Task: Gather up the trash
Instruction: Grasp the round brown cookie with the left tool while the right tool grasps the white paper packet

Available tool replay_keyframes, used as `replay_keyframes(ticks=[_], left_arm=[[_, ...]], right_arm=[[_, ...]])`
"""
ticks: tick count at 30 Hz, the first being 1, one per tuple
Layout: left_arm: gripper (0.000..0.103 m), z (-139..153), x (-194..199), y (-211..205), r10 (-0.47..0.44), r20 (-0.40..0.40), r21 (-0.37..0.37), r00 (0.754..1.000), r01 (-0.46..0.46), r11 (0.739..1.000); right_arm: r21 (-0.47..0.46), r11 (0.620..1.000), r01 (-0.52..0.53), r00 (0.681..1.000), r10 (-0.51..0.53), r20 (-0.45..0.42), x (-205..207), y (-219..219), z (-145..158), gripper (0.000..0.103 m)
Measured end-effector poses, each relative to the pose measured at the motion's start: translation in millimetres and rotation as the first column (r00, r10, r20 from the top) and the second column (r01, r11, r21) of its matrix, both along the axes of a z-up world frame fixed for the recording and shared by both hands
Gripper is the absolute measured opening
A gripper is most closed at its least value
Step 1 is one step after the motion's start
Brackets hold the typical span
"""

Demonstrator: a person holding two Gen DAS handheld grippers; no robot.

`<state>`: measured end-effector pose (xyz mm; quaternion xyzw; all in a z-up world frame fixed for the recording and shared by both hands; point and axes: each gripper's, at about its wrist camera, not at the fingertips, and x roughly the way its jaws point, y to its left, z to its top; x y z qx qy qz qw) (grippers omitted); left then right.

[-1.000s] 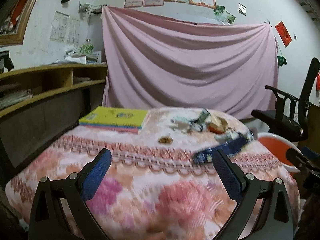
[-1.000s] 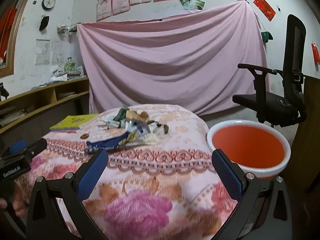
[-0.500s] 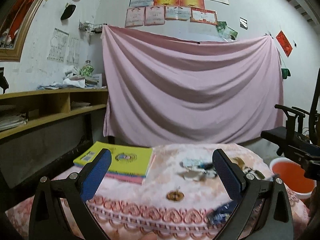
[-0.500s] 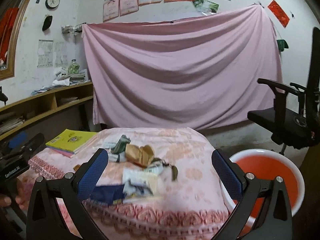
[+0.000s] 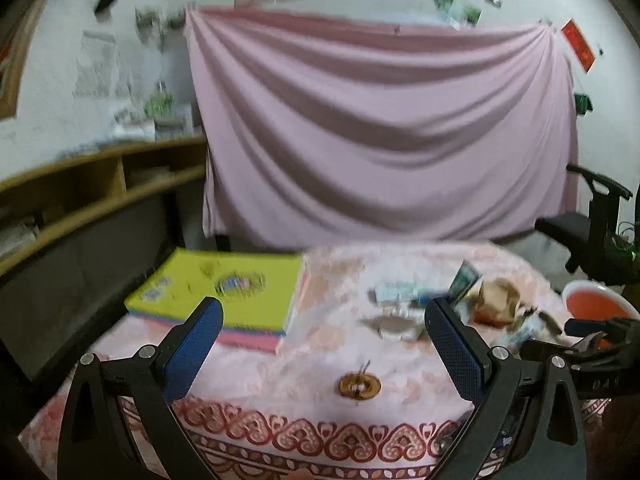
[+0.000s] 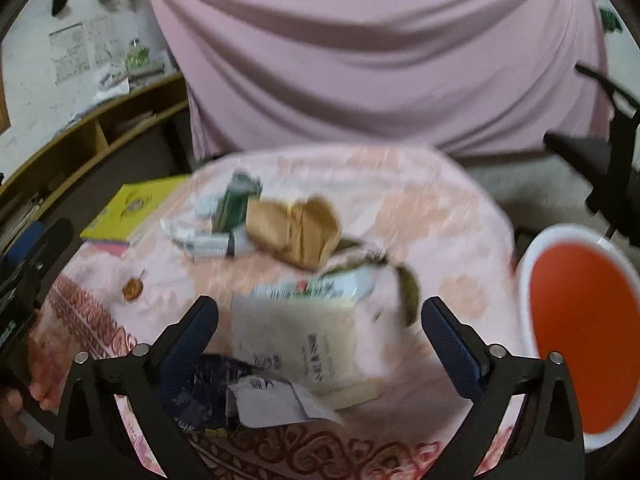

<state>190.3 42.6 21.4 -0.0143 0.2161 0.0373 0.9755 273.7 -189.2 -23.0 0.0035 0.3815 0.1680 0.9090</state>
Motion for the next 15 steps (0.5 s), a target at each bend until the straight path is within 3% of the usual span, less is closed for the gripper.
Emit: replay_keyframes(ticks=[4,8,11,13,15], left_arm=[[0.099,-17,23,7,-0.017,-0.154,-0.069,0.988,0.006,0.998],[0.095,-33,37,8,-0.059,-0.282,-0.121,0.958,0.026,0.992],[0.075,-42,42,4,-0.104,-0.341,-0.146,0.934,0.056,0.988],[0.058,-48,47,3,-0.131,-0.376,-0.165,0.917,0.073,0.984],[0.055,-48,49,0,-0.135,-0.385,-0.160,0.913,0.078,0.984]], right_arm=[[0.007,1.000,0.004,0.999,-0.003,-0.042,3,-2,-4,0.094],[-0.019,1.000,-0.011,0.998,0.010,-0.064,6,1,-5,0.086],[-0.037,0.999,-0.034,0.996,0.031,-0.081,5,6,-6,0.067],[-0.046,0.998,-0.040,0.996,0.036,-0.082,3,8,-8,0.060],[-0.037,0.998,-0.041,0.996,0.037,-0.086,1,7,-7,0.056]])
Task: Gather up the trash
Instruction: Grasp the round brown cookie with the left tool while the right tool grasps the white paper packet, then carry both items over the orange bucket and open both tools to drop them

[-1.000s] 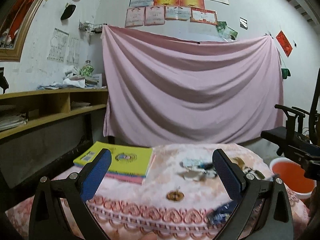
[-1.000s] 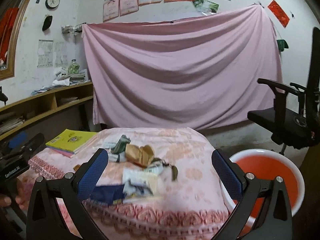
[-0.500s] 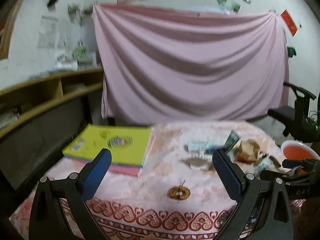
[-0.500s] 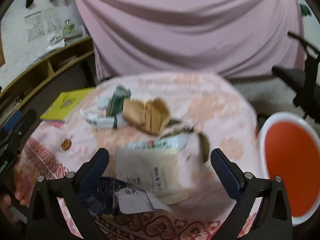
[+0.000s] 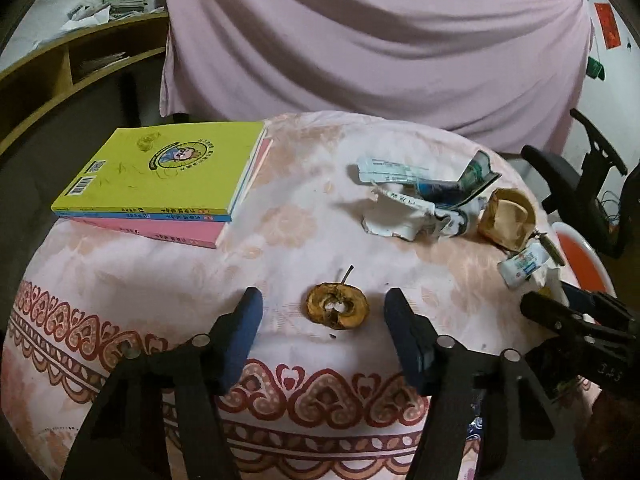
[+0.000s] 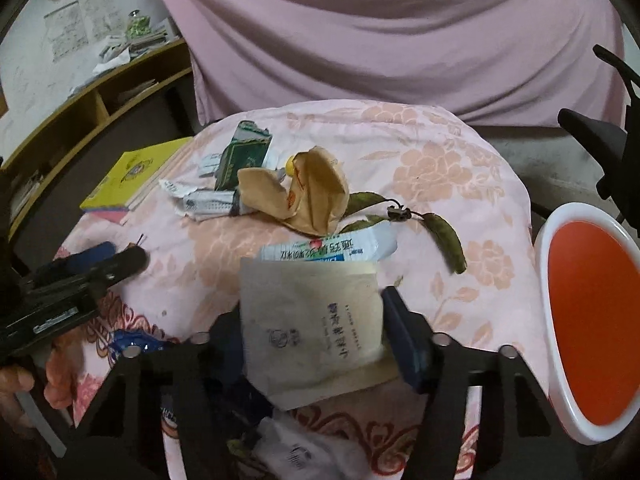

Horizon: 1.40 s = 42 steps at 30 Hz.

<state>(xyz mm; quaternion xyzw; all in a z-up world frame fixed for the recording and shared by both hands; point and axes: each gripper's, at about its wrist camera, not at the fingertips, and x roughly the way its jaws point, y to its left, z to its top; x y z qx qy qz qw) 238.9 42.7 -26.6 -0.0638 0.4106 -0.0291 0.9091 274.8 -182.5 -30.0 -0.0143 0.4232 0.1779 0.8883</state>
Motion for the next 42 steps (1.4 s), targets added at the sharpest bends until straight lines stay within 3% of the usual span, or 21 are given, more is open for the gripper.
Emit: replay_keyframes(ticks=[5,11,14,19,25,33,36,42], left_arm=[[0.026,-1,-2,-4,-0.025,0.006,0.002,1.000,0.025,1.000],[0.026,4,-12,-7,-0.033,0.026,-0.005,0.999,0.033,0.999],[0.026,14,-23,-12,-0.043,0.080,-0.030,0.996,0.046,0.999],[0.026,39,-38,-26,-0.056,0.207,-0.055,0.977,0.069,0.996],[0.026,74,-55,-50,-0.080,0.379,-0.077,0.922,0.117,0.990],[0.026,126,-73,-105,-0.156,0.582,-0.058,0.798,0.232,0.971],[0.026,140,-75,-134,-0.199,0.630,-0.041,0.750,0.289,0.957],[0.026,147,-63,-184,-0.273,0.648,-0.038,0.711,0.388,0.921]], right_arm=[[0.021,1.000,0.001,1.000,-0.001,0.002,-6,-5,1,0.049],[0.083,0.997,-0.005,0.999,0.002,0.035,-17,-12,5,0.043],[0.072,0.997,-0.013,0.991,0.003,0.131,-31,-13,18,0.043],[0.078,0.996,-0.036,0.950,0.010,0.312,-55,-16,45,0.043],[0.123,0.992,-0.029,0.861,-0.038,0.507,-79,-36,77,0.043],[0.168,0.985,0.033,0.711,-0.141,0.689,-99,-85,110,0.043],[0.176,0.982,0.066,0.677,-0.174,0.715,-102,-105,117,0.043],[0.164,0.973,0.161,0.644,-0.229,0.730,-103,-149,121,0.043]])
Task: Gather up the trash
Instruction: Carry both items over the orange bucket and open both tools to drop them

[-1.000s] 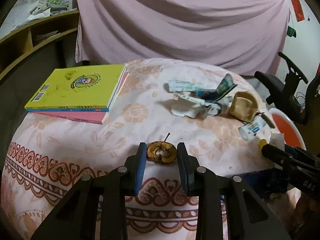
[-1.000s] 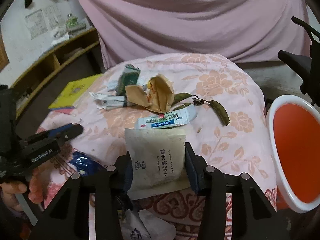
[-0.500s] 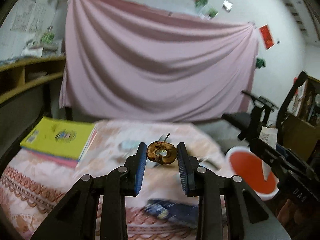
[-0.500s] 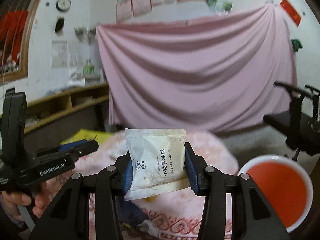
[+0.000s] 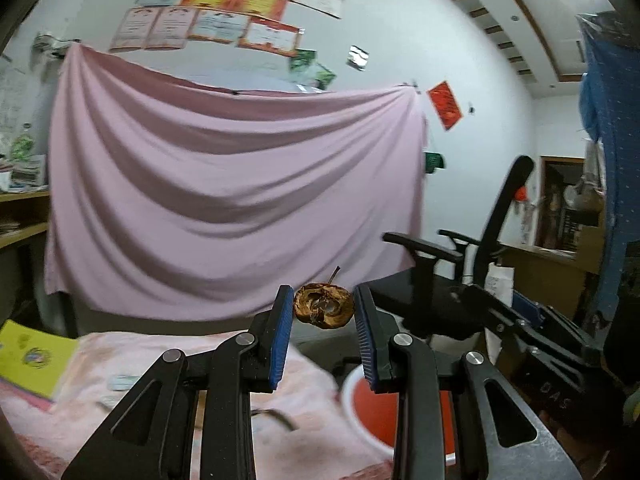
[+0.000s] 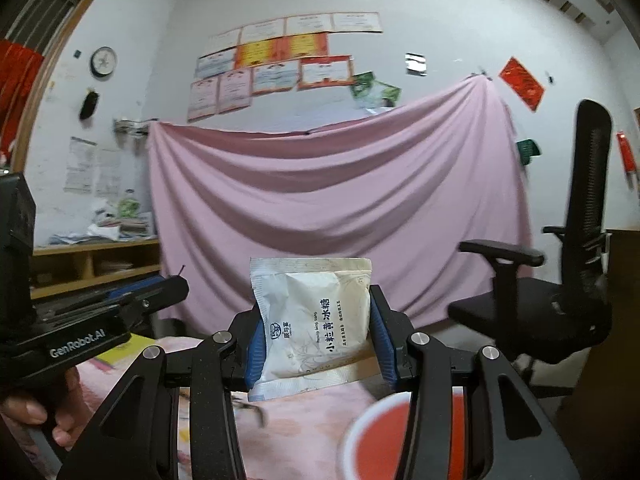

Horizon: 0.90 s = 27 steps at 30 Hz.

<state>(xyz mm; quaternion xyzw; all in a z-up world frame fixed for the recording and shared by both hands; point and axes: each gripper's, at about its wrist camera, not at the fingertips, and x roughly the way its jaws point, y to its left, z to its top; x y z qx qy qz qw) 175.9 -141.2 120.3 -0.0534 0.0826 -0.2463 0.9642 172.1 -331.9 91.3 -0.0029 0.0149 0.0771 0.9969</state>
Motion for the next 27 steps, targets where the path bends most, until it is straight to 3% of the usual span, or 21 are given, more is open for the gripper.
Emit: replay_keyframes(ticks=[9,16,20,24,27], left_arm=[[0.026,-11,26,-73,-0.117,-0.116,0.067,0.986,0.125,0.990],[0.026,-33,60,-107,-0.146,-0.301,0.086,0.942,0.179,0.980],[0.027,-41,70,-116,-0.151,-0.362,0.102,0.920,0.200,0.974],[0.047,-49,77,-117,-0.150,-0.409,0.099,0.900,0.207,0.973],[0.047,-52,78,-114,-0.144,-0.421,0.089,0.896,0.199,0.976]], right_arm=[[0.055,0.991,0.122,0.987,-0.115,-0.114,18,-59,-25,0.044],[0.140,0.973,0.183,0.957,-0.144,-0.251,37,-97,-54,0.045],[0.168,0.962,0.217,0.938,-0.158,-0.309,45,-110,-65,0.046],[0.183,0.955,0.235,0.925,-0.162,-0.344,49,-116,-69,0.052],[0.185,0.953,0.242,0.918,-0.163,-0.362,53,-119,-71,0.053]])
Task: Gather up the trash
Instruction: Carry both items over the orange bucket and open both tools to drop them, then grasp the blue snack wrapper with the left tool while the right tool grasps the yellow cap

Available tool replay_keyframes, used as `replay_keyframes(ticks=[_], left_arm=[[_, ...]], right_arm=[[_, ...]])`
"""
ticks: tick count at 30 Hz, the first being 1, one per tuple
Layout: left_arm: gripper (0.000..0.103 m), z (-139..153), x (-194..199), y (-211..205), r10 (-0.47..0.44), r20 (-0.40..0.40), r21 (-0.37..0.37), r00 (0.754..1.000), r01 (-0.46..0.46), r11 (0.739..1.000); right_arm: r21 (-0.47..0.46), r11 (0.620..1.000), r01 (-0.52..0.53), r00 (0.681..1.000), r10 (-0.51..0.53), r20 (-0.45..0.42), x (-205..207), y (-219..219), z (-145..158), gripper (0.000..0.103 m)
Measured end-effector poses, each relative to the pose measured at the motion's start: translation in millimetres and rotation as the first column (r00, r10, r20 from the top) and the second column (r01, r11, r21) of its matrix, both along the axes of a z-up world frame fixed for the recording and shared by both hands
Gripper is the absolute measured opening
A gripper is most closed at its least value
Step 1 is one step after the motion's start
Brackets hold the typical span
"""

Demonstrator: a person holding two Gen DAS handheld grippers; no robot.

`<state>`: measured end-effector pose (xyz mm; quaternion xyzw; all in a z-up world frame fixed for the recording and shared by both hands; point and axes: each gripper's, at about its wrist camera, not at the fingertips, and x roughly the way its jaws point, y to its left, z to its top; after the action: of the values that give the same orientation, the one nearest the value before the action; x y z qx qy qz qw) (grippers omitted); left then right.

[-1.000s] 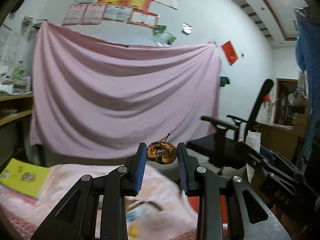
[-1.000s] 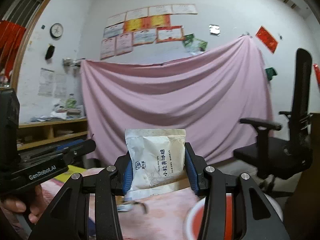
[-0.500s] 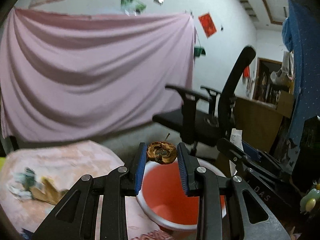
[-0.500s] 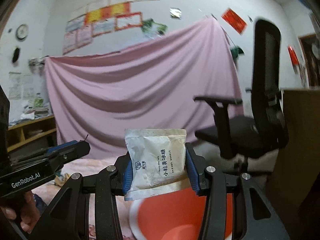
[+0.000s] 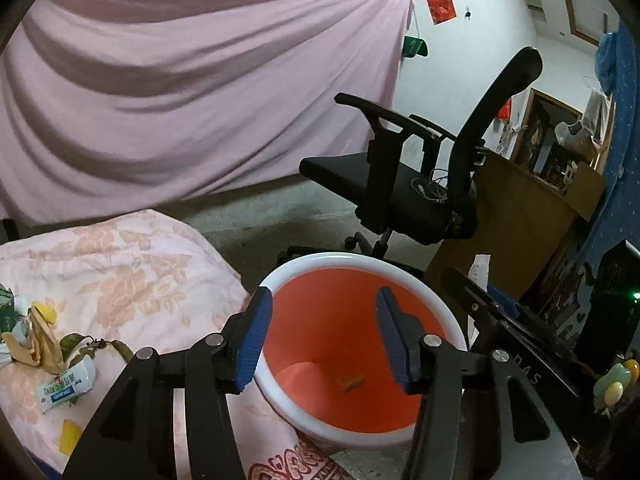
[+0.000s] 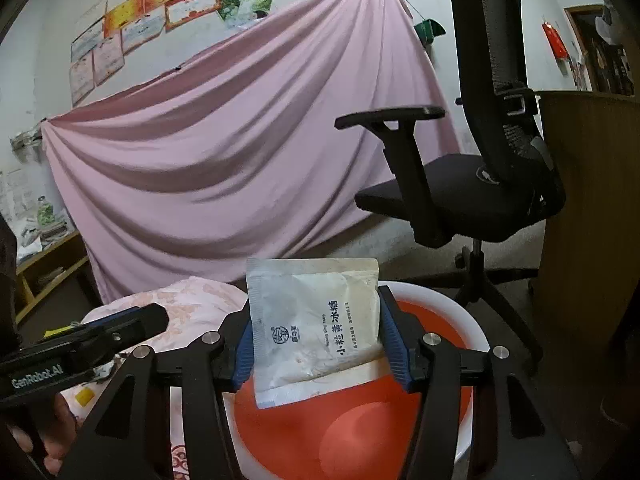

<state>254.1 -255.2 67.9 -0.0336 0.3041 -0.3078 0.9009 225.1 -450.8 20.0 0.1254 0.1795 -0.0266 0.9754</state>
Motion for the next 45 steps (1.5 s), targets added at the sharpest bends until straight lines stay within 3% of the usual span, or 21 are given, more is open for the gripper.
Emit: replay_keyframes(ticks=[11,14,16,20,23,32,39,45], left_arm=[[0.060,11,-14,37,0.109,0.053,-0.054,0.993,-0.106,0.993],[0.070,19,-24,57,0.164,0.091,-0.095,0.982,-0.155,0.983],[0.084,23,-30,70,0.204,0.120,-0.120,0.972,-0.190,0.975],[0.094,32,-47,104,0.287,0.175,-0.158,0.942,-0.260,0.952],[0.095,37,-63,131,0.346,0.223,-0.173,0.912,-0.312,0.934],[0.096,34,-109,198,0.465,0.313,-0.179,0.828,-0.429,0.885],[0.096,15,-132,232,0.516,0.316,-0.169,0.796,-0.488,0.856],[0.096,-14,-145,251,0.550,0.263,-0.129,0.792,-0.536,0.834]], right_arm=[[-0.020,1.000,-0.006,0.999,0.007,0.037,-3,8,18,0.069],[-0.028,1.000,-0.009,0.996,0.011,0.085,-12,15,30,0.075],[-0.036,0.999,-0.013,0.994,0.017,0.110,-17,21,38,0.077],[-0.070,0.997,-0.020,0.983,0.032,0.180,-30,41,54,0.090],[-0.082,0.996,-0.029,0.968,0.048,0.246,-43,61,62,0.103],[-0.170,0.980,-0.100,0.927,0.154,0.342,-71,128,69,0.103],[-0.228,0.963,-0.146,0.910,0.221,0.351,-83,169,62,0.103],[-0.268,0.947,-0.180,0.922,0.257,0.290,-86,190,41,0.103]])
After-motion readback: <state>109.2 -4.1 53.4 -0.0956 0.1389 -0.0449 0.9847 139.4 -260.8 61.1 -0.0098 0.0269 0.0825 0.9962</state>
